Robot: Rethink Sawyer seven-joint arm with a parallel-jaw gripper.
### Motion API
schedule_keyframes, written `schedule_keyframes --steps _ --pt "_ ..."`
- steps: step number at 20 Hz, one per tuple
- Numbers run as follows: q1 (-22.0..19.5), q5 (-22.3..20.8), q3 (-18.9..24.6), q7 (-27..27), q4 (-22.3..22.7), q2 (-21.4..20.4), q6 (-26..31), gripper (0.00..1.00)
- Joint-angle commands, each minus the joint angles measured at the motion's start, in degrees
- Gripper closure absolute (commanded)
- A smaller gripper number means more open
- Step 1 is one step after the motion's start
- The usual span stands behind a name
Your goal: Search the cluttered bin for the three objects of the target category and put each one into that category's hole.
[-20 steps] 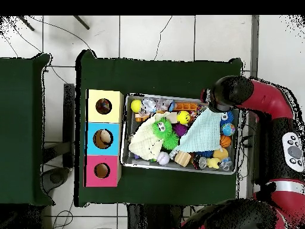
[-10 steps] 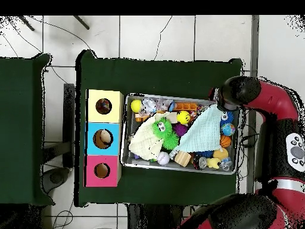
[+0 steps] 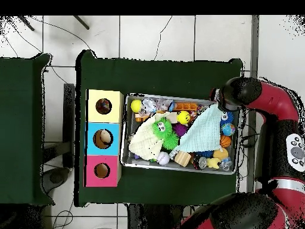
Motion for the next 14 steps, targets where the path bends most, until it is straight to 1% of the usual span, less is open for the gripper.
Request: schedule_keyframes --steps 1,8,12,14 --pt "0.1 0.8 2.5 -16.5 5.3 -3.4 7.9 0.00" --pt "0.9 2.4 3.0 -16.2 5.0 -7.1 12.6 0.00" --pt "0.7 3.1 3.2 -15.8 6.1 -8.4 13.1 0.00" --pt "0.6 3.3 3.1 -15.2 7.5 -8.9 12.3 0.00"
